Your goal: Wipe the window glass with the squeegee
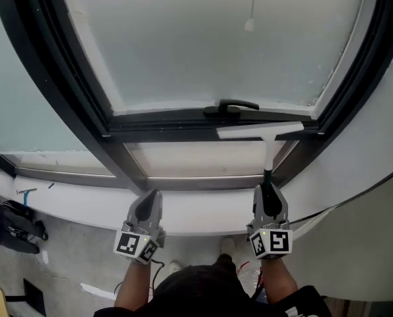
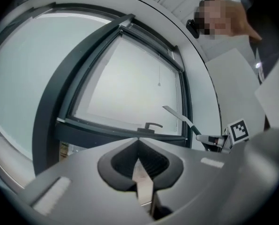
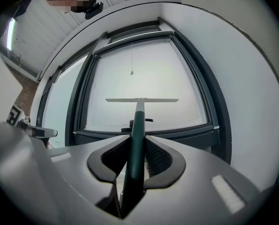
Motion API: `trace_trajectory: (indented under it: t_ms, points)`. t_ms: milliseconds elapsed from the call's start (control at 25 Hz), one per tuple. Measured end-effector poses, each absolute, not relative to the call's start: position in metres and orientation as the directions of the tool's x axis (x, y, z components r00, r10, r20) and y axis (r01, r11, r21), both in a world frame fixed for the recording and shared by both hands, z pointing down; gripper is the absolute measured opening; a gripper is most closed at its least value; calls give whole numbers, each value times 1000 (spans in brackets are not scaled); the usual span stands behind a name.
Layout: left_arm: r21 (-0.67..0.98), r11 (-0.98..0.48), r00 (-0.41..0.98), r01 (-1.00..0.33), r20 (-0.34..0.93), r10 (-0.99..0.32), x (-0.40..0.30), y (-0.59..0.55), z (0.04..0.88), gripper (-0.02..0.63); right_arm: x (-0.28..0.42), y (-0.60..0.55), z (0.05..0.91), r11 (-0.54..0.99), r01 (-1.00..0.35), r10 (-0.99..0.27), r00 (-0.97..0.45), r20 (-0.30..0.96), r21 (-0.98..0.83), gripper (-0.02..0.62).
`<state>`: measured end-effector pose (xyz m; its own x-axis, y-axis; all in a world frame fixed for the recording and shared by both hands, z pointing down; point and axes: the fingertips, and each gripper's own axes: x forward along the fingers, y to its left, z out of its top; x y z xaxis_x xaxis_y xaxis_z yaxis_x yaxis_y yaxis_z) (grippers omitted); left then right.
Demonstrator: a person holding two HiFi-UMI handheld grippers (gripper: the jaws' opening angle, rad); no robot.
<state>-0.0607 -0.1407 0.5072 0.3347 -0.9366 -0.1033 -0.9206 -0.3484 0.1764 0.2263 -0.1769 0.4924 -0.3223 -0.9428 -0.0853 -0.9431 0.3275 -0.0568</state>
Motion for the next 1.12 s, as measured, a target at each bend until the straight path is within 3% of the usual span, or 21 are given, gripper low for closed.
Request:
trace_trajectory:
  t_ms: [240,480,1120]
  points:
    - [195,-341,330,-920,-87,-940,-140,-98,520,0,169,-117,492,324,-940,-945,-315,-93,-105,95]
    - [184,-352,343,-918,-79,-936,-165,-62,522,0,125,-75,500,370,-926,-929,-365,-65,-74,95]
    - [161,-391,368,-906,-157,-916,-134,-65,509,0,123,-93,504,420,-906,-907,-418,-42,-52,95]
